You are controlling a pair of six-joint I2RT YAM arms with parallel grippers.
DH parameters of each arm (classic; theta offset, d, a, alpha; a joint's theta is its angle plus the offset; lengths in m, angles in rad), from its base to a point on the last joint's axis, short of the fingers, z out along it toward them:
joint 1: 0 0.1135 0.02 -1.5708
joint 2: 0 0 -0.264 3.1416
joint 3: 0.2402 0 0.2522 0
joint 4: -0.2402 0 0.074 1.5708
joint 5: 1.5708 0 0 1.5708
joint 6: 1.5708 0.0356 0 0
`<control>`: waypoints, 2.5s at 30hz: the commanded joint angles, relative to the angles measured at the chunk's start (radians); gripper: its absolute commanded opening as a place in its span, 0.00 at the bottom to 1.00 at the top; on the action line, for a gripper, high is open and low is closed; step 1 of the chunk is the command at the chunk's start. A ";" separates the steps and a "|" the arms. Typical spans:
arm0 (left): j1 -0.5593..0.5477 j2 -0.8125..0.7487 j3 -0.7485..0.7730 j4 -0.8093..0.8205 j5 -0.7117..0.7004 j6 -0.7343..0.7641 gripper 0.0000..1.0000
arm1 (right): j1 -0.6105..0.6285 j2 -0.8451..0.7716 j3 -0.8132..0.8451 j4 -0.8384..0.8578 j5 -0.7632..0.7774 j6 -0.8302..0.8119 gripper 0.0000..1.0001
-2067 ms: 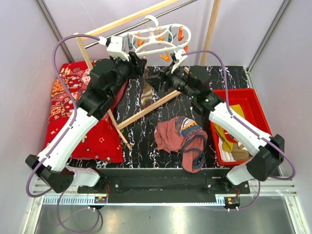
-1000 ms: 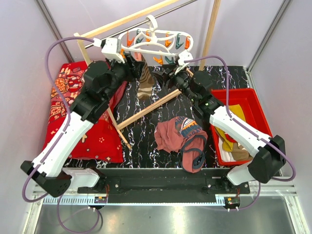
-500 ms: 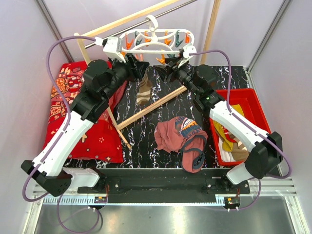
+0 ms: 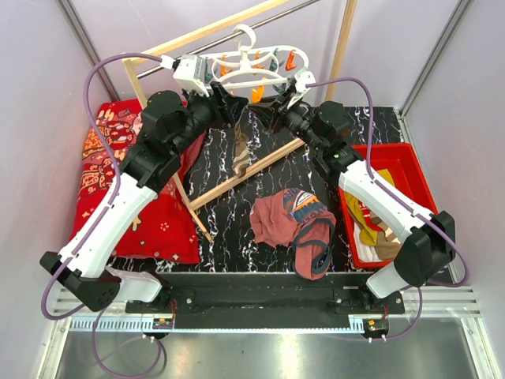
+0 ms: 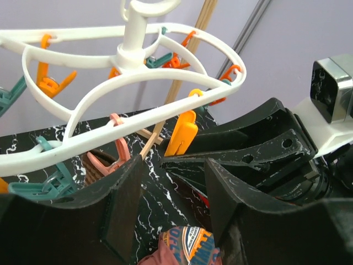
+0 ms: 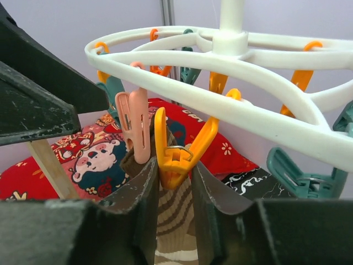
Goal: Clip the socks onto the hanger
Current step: Open the clamp at the hanger.
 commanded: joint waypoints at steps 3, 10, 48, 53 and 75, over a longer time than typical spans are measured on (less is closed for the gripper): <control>-0.003 0.016 0.057 0.049 0.042 -0.034 0.51 | -0.003 -0.017 0.014 0.032 -0.029 0.007 0.27; -0.029 0.033 0.080 0.050 0.038 -0.043 0.51 | 0.005 -0.032 -0.001 0.031 0.011 0.001 0.24; -0.094 0.110 0.096 0.052 -0.295 -0.028 0.20 | 0.135 -0.045 -0.044 0.031 0.233 -0.137 0.29; -0.094 0.110 0.103 0.040 -0.315 -0.017 0.12 | 0.134 -0.058 -0.061 0.038 0.224 -0.115 0.39; -0.075 0.125 0.123 0.033 -0.176 -0.020 0.06 | -0.050 -0.060 -0.099 0.199 -0.213 0.201 0.61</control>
